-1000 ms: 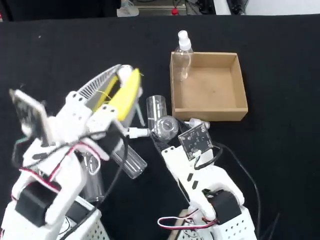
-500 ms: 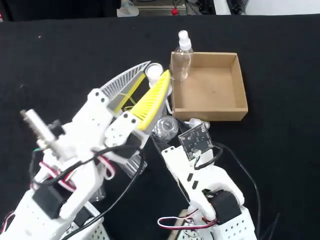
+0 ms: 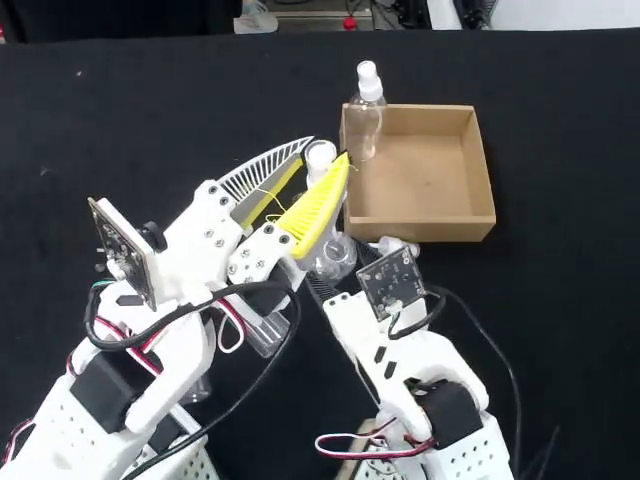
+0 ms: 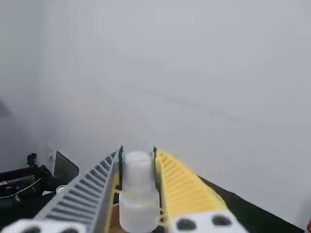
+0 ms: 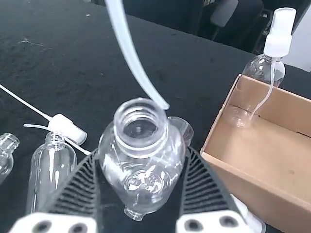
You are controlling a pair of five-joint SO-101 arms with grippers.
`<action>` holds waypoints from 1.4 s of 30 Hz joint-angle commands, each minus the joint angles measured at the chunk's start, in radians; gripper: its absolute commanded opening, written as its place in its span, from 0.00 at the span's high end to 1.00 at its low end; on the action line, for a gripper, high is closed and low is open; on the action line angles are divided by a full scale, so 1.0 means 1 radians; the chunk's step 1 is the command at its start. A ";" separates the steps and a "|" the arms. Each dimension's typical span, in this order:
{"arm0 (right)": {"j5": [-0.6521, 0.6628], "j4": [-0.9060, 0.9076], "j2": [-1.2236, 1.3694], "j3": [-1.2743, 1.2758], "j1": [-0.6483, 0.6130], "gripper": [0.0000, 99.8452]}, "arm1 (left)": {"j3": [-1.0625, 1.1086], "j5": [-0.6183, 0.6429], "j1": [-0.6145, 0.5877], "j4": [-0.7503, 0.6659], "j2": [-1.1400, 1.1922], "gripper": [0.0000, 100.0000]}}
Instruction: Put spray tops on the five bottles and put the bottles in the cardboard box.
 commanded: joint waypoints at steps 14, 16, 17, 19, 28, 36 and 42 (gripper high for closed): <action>-0.008 -0.008 -0.107 -0.004 0.012 0.99 | -0.091 -0.008 0.015 0.149 0.000 0.97; -0.008 -0.008 -0.107 -0.004 0.012 0.99 | -0.090 -0.008 0.015 0.161 0.008 0.97; -0.008 -0.008 -0.107 -0.004 0.012 0.99 | -0.087 -0.008 0.015 0.160 0.009 0.97; -0.008 -0.008 -0.107 -0.004 0.012 0.99 | -0.067 -0.008 0.015 0.152 0.009 0.97; -0.008 -0.008 -0.107 -0.004 0.012 0.99 | -0.005 -0.002 0.015 0.152 0.014 0.93; -0.008 -0.008 -0.107 -0.004 0.012 0.99 | 0.002 0.000 0.015 0.152 0.014 0.89; -0.008 -0.008 -0.107 -0.004 0.012 0.99 | -0.008 0.000 0.013 0.152 0.011 0.88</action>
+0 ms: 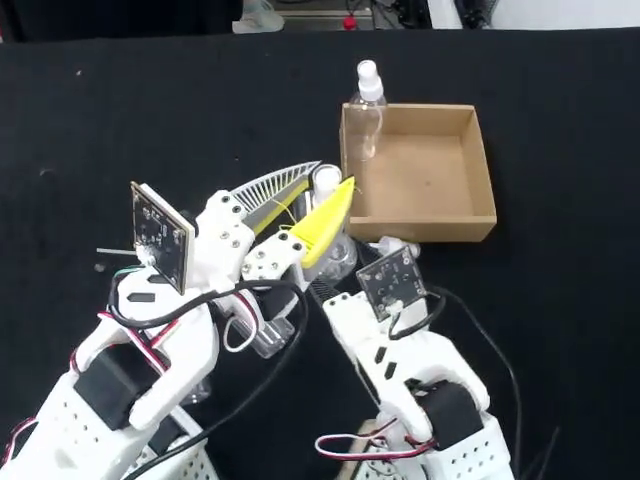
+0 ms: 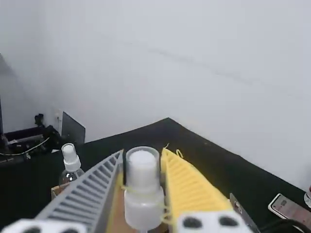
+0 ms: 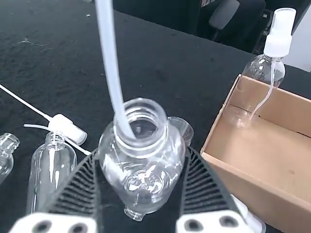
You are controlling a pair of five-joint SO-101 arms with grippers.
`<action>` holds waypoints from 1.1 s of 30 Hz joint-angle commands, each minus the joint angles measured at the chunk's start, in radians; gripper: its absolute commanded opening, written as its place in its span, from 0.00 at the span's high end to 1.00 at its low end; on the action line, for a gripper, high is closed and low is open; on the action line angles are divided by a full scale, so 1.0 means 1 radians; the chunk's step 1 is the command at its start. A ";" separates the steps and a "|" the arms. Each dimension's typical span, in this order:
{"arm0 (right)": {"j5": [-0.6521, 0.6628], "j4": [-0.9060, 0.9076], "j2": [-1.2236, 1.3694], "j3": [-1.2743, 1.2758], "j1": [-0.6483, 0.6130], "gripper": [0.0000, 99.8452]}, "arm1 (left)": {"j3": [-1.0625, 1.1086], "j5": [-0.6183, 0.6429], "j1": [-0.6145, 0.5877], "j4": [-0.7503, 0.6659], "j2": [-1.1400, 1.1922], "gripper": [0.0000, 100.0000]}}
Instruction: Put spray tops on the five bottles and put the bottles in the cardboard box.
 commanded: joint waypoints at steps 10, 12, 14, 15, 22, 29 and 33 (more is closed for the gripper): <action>-0.008 -0.008 -0.107 -0.004 0.012 0.99 | 0.102 -0.008 0.071 -0.005 0.000 0.88; -0.008 -0.008 -0.107 -0.004 0.012 0.99 | 0.093 -0.008 0.070 -0.018 0.000 0.88; -0.008 -0.008 -0.107 -0.004 0.012 0.99 | 0.085 -0.008 0.068 -0.031 -0.002 0.88; -0.008 -0.008 -0.107 -0.004 0.012 0.99 | 0.085 -0.008 0.068 -0.032 -0.006 0.88; -0.008 -0.055 -0.107 0.035 0.012 0.99 | 0.114 -0.008 0.068 -0.009 -0.003 0.88; -0.008 -0.049 -0.105 0.030 0.012 0.99 | 0.130 -0.008 0.068 -0.009 -0.006 0.88; -0.008 -0.049 -0.105 0.030 0.012 0.99 | 0.130 -0.008 0.031 -0.009 0.000 0.88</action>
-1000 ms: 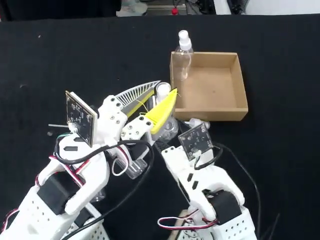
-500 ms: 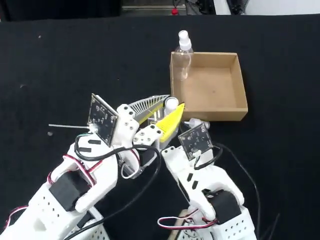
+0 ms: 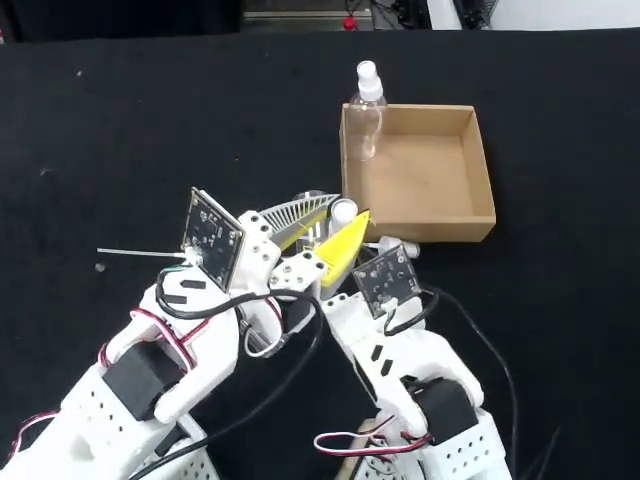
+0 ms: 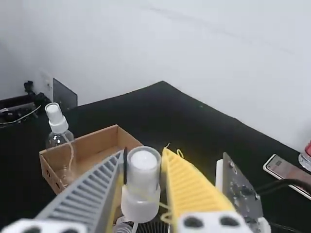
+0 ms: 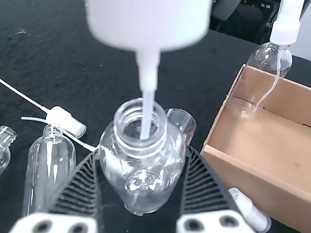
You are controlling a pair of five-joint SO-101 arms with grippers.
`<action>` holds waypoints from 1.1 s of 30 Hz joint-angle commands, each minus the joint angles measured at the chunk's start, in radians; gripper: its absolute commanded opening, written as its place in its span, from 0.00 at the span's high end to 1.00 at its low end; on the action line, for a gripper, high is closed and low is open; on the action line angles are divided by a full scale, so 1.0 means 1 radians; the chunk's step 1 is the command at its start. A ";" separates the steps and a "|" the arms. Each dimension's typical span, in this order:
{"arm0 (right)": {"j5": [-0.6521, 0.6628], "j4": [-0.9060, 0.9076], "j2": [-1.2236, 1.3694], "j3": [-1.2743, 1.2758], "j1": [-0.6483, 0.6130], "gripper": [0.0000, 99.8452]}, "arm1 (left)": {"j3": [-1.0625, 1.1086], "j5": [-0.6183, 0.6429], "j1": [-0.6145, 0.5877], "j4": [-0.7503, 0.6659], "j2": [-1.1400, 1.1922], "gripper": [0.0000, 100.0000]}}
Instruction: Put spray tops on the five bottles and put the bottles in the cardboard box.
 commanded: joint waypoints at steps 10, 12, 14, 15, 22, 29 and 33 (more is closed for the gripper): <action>-0.008 -0.034 -0.105 -0.013 0.012 0.99 | -0.012 0.002 -0.096 0.064 -0.009 0.82; -0.008 -0.034 -0.105 -0.012 0.012 0.99 | -0.022 0.000 -0.101 0.058 -0.011 0.82; -0.008 -0.034 -0.105 -0.012 0.012 0.99 | -0.051 -0.006 -0.105 0.066 -0.011 0.82; -0.008 -0.034 -0.105 -0.012 0.012 0.99 | -0.067 -0.006 -0.107 0.074 -0.011 0.82; -0.008 -0.029 -0.105 -0.016 0.020 0.99 | -0.094 -0.031 -0.197 0.164 -0.011 0.82; -0.006 0.087 -0.104 -0.133 0.086 0.99 | 0.018 -0.049 -0.567 0.178 -0.011 0.82; 0.006 0.052 -0.097 -0.173 0.247 0.99 | 0.130 -0.048 -0.694 0.176 -0.011 0.82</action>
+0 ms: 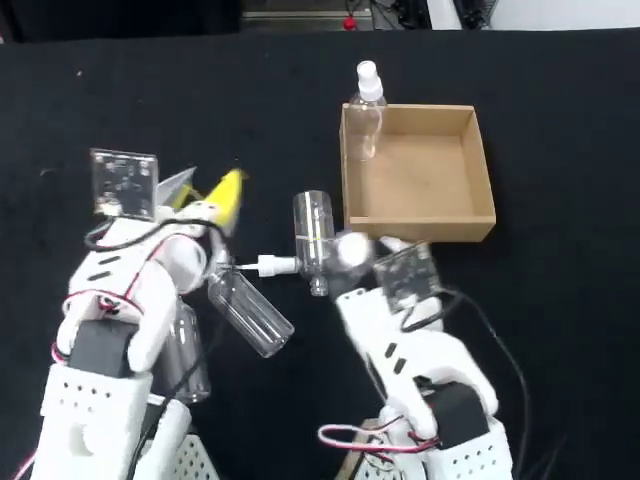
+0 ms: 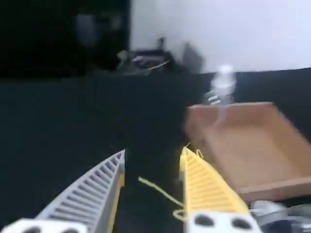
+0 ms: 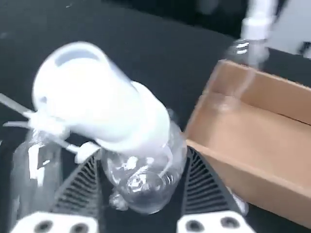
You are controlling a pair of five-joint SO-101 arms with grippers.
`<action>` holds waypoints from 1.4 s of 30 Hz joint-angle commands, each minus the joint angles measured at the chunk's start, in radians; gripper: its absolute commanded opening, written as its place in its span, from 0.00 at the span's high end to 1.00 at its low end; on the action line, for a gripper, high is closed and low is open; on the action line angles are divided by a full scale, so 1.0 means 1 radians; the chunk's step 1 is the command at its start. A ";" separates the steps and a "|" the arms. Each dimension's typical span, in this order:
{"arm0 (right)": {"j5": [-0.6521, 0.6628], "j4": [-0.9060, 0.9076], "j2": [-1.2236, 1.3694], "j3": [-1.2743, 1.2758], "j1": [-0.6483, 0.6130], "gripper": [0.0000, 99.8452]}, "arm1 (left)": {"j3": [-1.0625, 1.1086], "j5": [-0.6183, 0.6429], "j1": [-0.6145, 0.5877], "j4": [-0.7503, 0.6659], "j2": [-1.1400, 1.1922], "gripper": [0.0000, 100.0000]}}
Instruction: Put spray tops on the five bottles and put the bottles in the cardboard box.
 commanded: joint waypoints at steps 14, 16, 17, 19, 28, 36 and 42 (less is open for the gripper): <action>0.012 -0.147 0.407 -0.409 0.351 0.99 | 0.433 -0.008 -0.101 -0.302 -0.011 0.82; 0.012 -0.192 0.535 -0.487 0.365 0.99 | 0.486 -0.005 -0.097 -0.350 -0.011 0.82; 0.012 -0.219 0.596 -0.524 0.370 0.99 | 0.507 -0.003 -0.097 -0.374 -0.011 0.82; 0.012 -0.281 0.716 -0.585 0.371 0.99 | 0.538 -0.003 -0.105 -0.422 -0.011 0.82; 0.011 -0.577 1.185 -0.714 0.385 0.99 | 0.593 -0.003 -0.107 -0.482 -0.011 0.82; 0.011 -0.850 1.531 -0.792 0.387 0.99 | 0.610 -0.009 -0.107 -0.482 -0.011 0.82; 0.011 -0.853 1.709 -0.921 0.387 0.99 | 0.610 -0.009 -0.107 -0.482 -0.011 0.82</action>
